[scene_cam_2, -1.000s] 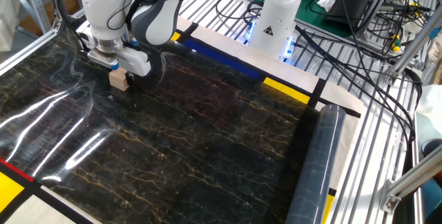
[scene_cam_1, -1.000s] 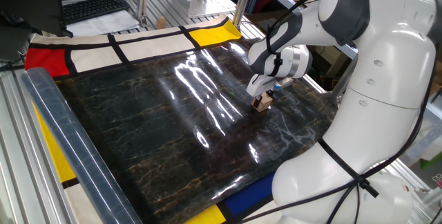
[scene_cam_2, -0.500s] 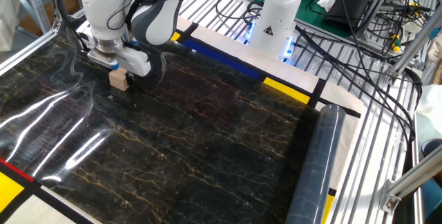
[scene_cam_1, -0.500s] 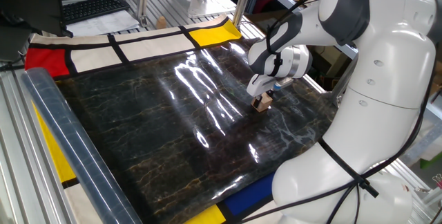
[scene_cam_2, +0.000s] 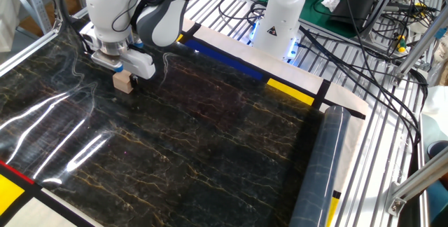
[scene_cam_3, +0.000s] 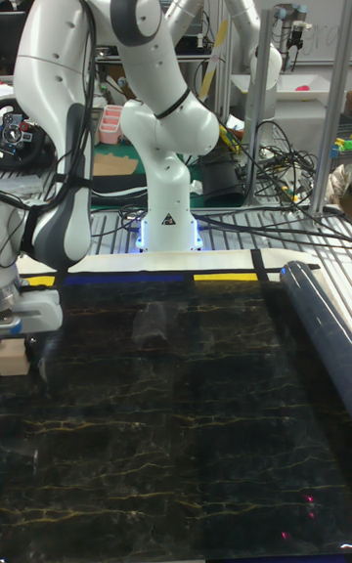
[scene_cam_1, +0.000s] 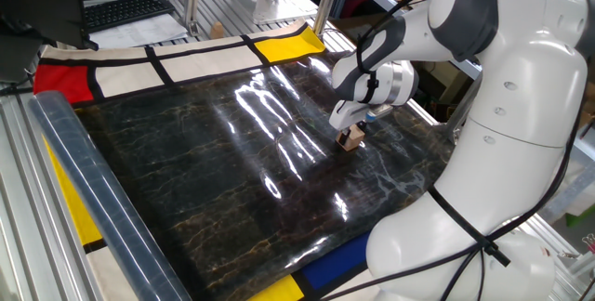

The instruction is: Hold a small block with the gripper and sweep it from left to right on the table

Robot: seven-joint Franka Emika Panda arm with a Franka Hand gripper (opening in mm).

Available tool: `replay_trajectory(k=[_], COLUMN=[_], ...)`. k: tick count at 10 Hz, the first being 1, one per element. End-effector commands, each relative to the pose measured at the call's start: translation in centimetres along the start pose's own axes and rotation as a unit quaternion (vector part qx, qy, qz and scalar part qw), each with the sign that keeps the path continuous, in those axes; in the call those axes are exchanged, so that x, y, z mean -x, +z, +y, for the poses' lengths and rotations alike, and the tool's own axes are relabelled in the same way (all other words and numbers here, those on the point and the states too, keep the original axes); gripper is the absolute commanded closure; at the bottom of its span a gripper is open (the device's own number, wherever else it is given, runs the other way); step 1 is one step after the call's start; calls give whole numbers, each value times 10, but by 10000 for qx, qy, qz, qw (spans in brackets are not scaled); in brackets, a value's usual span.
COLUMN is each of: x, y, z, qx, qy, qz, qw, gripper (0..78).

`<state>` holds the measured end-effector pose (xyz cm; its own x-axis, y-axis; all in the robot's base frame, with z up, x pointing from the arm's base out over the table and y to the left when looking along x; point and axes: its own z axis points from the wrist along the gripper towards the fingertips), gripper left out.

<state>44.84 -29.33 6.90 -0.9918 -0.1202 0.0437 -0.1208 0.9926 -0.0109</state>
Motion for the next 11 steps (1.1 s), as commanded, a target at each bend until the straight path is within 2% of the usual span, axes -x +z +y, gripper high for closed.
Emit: replay_trajectory(k=[1,7,11], x=[3,3,2], y=[3,8,11], z=[3,17,34], qx=[-3,27,52], qy=[-42,-40,-28], qz=[-18,-18,-16], qw=[10000,10000,10000], gripper=[764,764,764])
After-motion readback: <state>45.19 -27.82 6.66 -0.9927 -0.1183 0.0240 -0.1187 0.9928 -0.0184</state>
